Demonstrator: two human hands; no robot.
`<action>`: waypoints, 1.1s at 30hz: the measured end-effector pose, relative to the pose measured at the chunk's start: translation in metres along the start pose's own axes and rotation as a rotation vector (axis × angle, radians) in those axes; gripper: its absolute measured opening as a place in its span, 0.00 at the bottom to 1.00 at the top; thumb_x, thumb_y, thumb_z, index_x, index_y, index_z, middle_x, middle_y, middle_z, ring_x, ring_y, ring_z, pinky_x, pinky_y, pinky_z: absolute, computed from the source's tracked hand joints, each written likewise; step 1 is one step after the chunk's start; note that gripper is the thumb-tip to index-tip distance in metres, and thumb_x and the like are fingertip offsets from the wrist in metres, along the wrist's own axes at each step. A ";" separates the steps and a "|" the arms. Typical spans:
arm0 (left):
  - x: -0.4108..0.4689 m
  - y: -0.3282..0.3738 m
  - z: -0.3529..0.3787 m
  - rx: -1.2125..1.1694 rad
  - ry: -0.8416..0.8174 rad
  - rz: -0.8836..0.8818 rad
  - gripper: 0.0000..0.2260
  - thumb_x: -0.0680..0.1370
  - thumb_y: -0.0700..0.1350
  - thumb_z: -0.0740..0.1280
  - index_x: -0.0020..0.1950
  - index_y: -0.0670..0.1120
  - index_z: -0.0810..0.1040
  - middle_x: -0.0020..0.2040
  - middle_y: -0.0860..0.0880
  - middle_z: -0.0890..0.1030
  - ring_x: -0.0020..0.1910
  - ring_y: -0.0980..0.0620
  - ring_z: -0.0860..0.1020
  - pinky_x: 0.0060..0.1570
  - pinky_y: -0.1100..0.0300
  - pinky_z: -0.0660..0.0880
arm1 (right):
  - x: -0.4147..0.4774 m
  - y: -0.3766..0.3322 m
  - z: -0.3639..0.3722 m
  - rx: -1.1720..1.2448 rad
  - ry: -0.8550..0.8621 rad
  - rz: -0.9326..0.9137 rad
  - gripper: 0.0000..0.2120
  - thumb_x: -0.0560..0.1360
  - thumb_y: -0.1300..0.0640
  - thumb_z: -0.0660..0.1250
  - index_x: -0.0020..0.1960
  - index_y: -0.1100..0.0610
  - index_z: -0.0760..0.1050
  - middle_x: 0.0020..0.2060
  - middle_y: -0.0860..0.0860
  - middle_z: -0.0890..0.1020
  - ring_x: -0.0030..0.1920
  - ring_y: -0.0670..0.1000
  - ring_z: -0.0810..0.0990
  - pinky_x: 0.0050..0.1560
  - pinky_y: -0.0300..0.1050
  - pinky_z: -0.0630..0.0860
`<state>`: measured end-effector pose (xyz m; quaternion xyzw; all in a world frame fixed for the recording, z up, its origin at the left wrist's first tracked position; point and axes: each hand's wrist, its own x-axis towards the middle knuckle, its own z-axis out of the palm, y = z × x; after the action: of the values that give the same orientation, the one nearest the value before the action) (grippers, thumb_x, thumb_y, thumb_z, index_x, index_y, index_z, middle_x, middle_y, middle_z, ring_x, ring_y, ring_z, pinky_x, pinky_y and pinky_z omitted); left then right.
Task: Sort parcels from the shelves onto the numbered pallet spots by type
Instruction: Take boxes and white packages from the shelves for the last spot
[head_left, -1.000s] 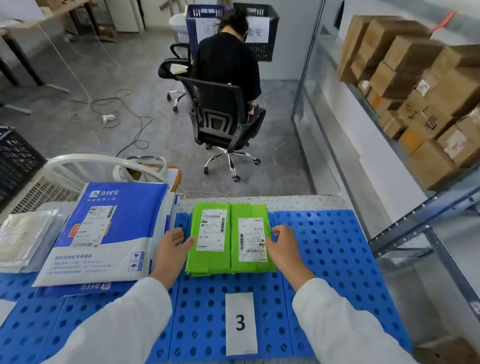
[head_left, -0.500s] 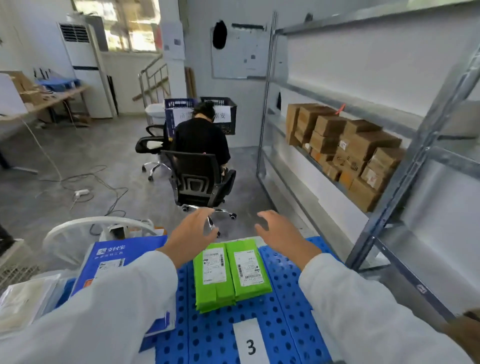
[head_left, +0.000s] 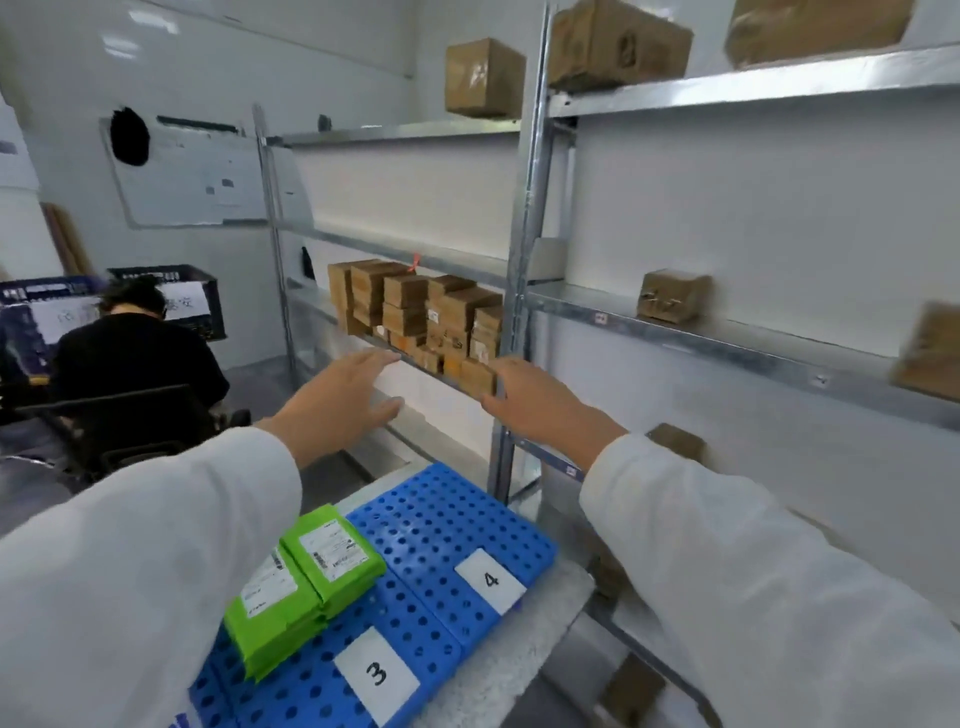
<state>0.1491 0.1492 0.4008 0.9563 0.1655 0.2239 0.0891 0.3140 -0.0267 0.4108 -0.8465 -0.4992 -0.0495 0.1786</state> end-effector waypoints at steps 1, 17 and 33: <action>0.004 0.017 0.000 0.011 -0.014 0.035 0.27 0.78 0.52 0.66 0.74 0.49 0.63 0.73 0.47 0.67 0.71 0.48 0.66 0.71 0.53 0.64 | -0.013 0.007 -0.013 -0.013 0.016 0.022 0.18 0.79 0.50 0.60 0.65 0.57 0.70 0.59 0.56 0.77 0.55 0.56 0.77 0.56 0.54 0.76; 0.037 0.307 0.034 -0.107 -0.105 0.507 0.27 0.78 0.56 0.64 0.75 0.51 0.63 0.75 0.50 0.65 0.72 0.50 0.65 0.70 0.54 0.63 | -0.216 0.144 -0.157 -0.220 0.220 0.466 0.23 0.80 0.47 0.59 0.71 0.58 0.66 0.67 0.54 0.72 0.64 0.57 0.73 0.61 0.51 0.71; 0.038 0.627 0.083 -0.287 -0.166 0.904 0.23 0.78 0.53 0.64 0.72 0.50 0.66 0.71 0.53 0.68 0.69 0.51 0.67 0.66 0.53 0.67 | -0.456 0.284 -0.297 -0.264 0.346 0.871 0.17 0.78 0.48 0.61 0.63 0.56 0.70 0.59 0.51 0.75 0.56 0.55 0.77 0.56 0.53 0.76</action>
<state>0.3926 -0.4280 0.4963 0.9252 -0.3069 0.1835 0.1267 0.3604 -0.6330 0.4957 -0.9714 -0.0510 -0.1731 0.1540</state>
